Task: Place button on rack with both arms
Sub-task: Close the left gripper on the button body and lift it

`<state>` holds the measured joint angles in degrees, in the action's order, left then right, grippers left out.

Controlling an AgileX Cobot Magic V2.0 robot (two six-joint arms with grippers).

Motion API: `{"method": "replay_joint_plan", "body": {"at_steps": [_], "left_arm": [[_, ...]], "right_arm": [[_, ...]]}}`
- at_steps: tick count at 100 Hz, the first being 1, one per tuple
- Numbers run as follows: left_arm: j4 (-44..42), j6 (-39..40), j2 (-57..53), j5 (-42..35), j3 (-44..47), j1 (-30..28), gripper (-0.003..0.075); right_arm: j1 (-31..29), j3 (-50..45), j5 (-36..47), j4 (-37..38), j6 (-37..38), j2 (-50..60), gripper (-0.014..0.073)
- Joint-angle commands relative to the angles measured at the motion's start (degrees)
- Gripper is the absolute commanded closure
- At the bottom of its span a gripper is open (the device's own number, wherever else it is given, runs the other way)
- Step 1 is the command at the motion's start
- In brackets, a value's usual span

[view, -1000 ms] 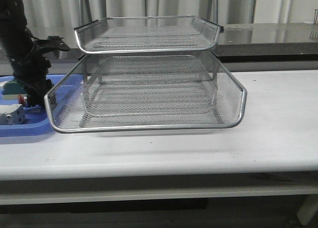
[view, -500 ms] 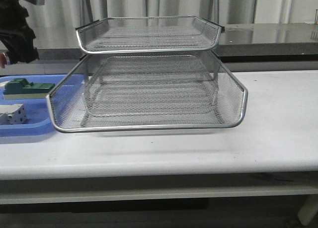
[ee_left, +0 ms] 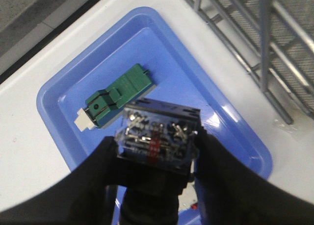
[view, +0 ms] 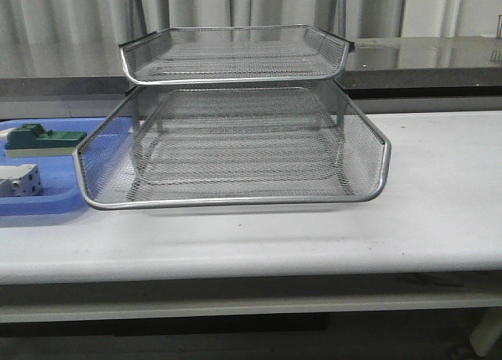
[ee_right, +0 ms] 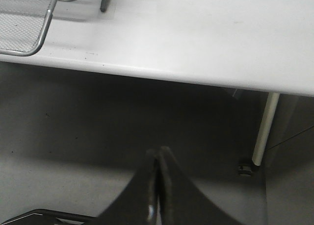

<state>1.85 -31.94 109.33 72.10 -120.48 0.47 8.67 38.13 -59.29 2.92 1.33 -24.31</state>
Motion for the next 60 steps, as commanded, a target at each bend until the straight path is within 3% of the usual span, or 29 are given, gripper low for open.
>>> {"method": "replay_joint_plan", "body": {"at_steps": [1,26,60], "left_arm": [[1.1,0.6,-8.5,0.9,3.2,2.5,0.0741],[1.1,0.5,-16.2,0.9,11.3,14.4,0.0741],[1.1,-1.5,-11.8,0.1,15.5,32.1,0.0741]], "right_arm": [[0.0,1.9,3.2,0.6,0.0,-0.5,0.0664],[0.0,1.9,3.2,0.6,0.0,-0.5,0.0664],[0.0,1.9,3.2,0.6,0.0,-0.5,0.0664]]}}
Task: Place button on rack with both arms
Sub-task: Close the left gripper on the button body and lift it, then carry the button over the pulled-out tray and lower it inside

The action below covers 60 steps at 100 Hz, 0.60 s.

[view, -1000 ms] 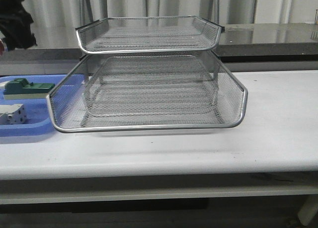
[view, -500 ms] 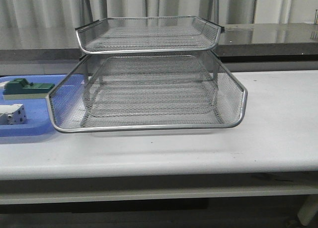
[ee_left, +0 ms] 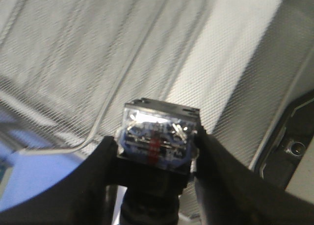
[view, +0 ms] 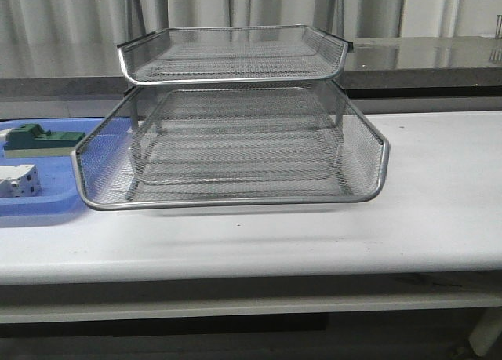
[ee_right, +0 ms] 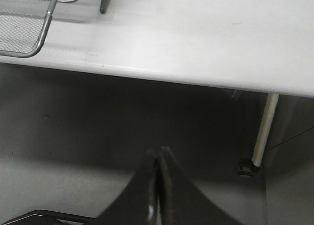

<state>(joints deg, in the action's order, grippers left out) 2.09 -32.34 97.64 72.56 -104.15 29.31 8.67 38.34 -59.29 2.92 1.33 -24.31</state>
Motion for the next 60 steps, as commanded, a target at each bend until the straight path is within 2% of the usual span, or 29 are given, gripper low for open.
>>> {"method": "replay_joint_plan", "body": {"at_steps": [1,27,60], "left_arm": [[0.8,-1.3,0.1,-0.6,-0.9,3.7,0.0741],[0.8,-1.6,8.6,-5.1,-0.9,8.4,0.0741],[-1.0,-2.4,15.8,-9.2,-0.9,8.5,0.074]], "right_arm": [[0.0,1.7,3.2,0.6,0.0,-0.5,0.0664],[0.0,1.7,3.2,0.6,0.0,-0.5,0.0664],[0.0,1.7,3.2,0.6,0.0,-0.5,0.0664]]}}
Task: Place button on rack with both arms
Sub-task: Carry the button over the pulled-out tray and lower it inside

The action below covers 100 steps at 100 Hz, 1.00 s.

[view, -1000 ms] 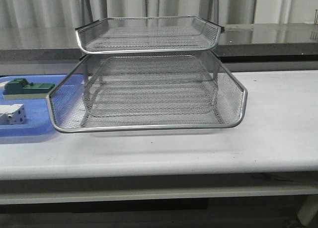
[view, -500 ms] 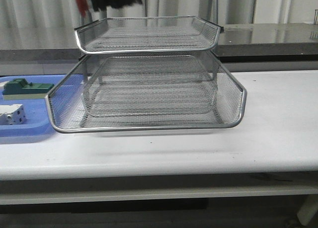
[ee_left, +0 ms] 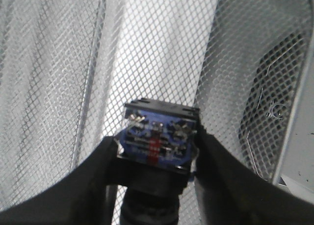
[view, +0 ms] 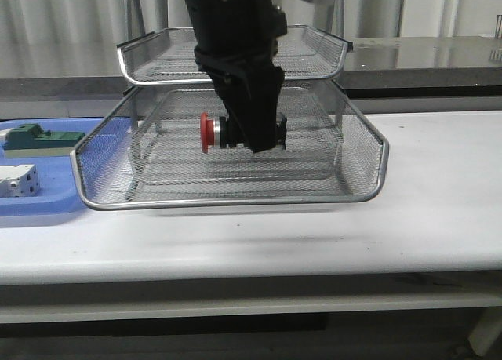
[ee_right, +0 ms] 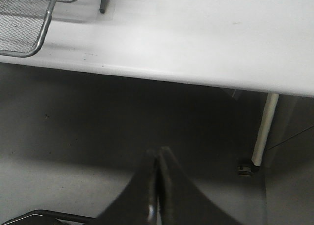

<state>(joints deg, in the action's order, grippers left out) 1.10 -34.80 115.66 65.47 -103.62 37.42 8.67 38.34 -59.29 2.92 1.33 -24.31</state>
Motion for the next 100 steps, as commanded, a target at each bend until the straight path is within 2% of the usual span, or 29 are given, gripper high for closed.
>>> {"method": "replay_joint_plan", "body": {"at_steps": [1,11,18,30,42,52,60,100], "left_arm": [[0.0,0.1,-2.2,-2.1,-1.4,0.4,0.074],[-0.2,0.1,-1.7,-2.1,-1.4,0.4,0.0728],[-0.3,0.1,-1.6,-2.1,-1.4,0.4,0.0677],[-0.3,0.1,-1.6,-2.1,-1.4,0.4,0.052],[-0.3,0.1,-1.6,-2.1,-1.4,0.4,0.0308],[-0.3,0.1,-1.6,-2.2,-1.4,0.4,0.0208],[-0.3,0.1,-1.6,-2.2,-1.4,0.4,0.0183],[0.0,0.5,-1.6,0.4,-4.8,0.4,0.0183]], "right_arm": [[0.0,1.7,3.2,0.6,0.0,-0.5,0.0664],[0.0,1.7,3.2,0.6,0.0,-0.5,0.0664],[0.0,1.7,3.2,0.6,0.0,-0.5,0.0664],[0.0,1.7,3.2,0.6,0.0,-0.5,0.0664],[0.0,1.7,3.2,0.6,0.0,-0.5,0.0664],[0.0,1.7,3.2,0.6,0.0,-0.5,0.0664],[0.0,1.7,3.2,0.6,0.0,-0.5,0.0664],[0.0,1.7,3.2,0.6,0.0,-0.5,0.0664]]}}
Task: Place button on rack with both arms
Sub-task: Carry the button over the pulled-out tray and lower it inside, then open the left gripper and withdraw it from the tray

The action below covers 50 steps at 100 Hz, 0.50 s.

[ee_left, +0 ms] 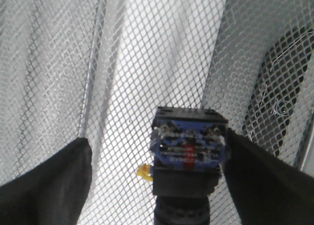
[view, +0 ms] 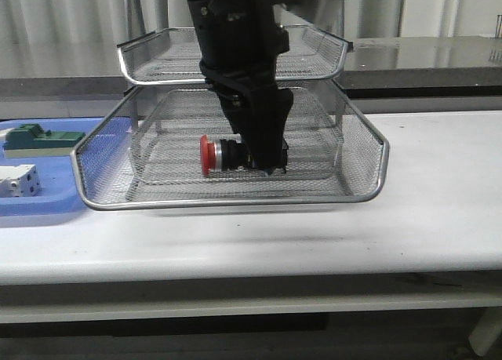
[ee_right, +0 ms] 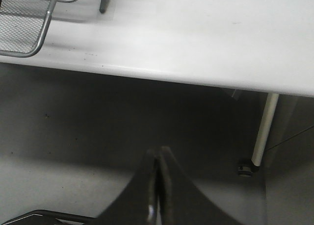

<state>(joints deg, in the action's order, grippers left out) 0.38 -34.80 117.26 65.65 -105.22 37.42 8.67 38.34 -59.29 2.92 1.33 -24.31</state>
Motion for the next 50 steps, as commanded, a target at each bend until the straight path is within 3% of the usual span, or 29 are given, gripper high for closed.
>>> {"method": "replay_joint_plan", "body": {"at_steps": [1,24,50], "left_arm": [[0.8,0.5,-3.2,0.3,-3.3,0.4,0.0183],[2.8,0.5,-3.2,7.4,-7.9,0.4,0.0184],[2.0,6.6,-8.9,7.3,-8.8,0.0,0.0185]], "right_arm": [[0.0,1.7,3.2,0.6,0.0,-0.5,0.0664],[0.0,1.7,3.2,0.6,0.0,-0.5,0.0664],[0.0,1.7,3.2,0.6,0.0,-0.5,0.0664]]}}
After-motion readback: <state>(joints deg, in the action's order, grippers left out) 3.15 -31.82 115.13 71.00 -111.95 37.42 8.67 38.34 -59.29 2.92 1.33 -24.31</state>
